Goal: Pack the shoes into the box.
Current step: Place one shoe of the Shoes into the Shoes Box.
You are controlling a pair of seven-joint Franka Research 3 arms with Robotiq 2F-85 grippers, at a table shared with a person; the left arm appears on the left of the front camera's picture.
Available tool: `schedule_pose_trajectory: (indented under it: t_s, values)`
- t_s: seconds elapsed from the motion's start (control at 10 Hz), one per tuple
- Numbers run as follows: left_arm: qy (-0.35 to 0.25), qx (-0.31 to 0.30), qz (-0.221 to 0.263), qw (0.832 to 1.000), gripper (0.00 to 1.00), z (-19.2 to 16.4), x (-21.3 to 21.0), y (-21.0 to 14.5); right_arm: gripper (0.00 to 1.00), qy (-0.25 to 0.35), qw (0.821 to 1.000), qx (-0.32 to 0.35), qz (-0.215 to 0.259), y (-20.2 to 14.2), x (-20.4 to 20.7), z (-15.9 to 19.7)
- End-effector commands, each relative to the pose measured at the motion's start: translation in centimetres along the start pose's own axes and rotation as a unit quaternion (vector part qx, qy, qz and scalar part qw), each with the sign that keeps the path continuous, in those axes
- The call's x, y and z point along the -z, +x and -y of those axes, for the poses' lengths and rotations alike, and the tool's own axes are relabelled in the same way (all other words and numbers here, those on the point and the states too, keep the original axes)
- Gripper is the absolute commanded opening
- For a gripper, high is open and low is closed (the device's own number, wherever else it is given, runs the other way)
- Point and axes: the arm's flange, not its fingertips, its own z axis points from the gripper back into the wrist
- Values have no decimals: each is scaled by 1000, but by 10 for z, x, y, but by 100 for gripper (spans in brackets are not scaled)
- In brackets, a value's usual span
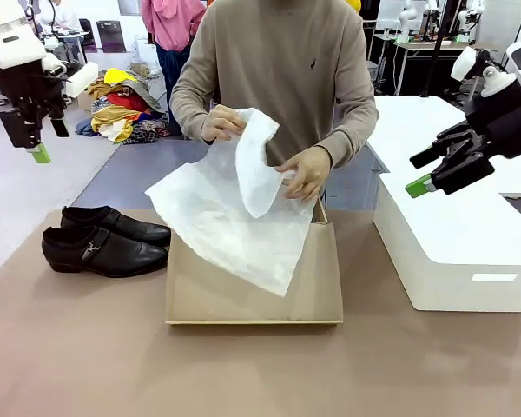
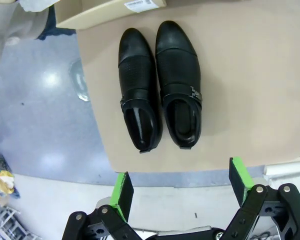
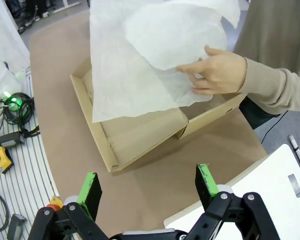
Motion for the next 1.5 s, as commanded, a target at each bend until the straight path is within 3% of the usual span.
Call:
schedule_pose_trajectory:
  t_s: [0.0, 0.3, 0.6, 1.0, 1.4]
  values:
    - [10, -10, 3, 1000, 100, 6, 0, 1, 100, 6, 1000, -1, 12, 1, 1, 2]
    - [3, 0, -1, 1000, 100, 1, -3, 2, 100, 6, 1000, -1, 12, 1, 1, 2]
    - [3, -24, 0, 1000, 100, -36, 7, -2, 100, 6, 1000, -1, 12, 1, 1, 2]
    - [9, -59, 2, 998, 100, -85, 48, -5, 100, 6, 1000, -1, 12, 1, 1, 2]
    - [12, -24, 1, 1000, 100, -105, 102, -22, 100, 6, 1000, -1, 12, 1, 1, 2]
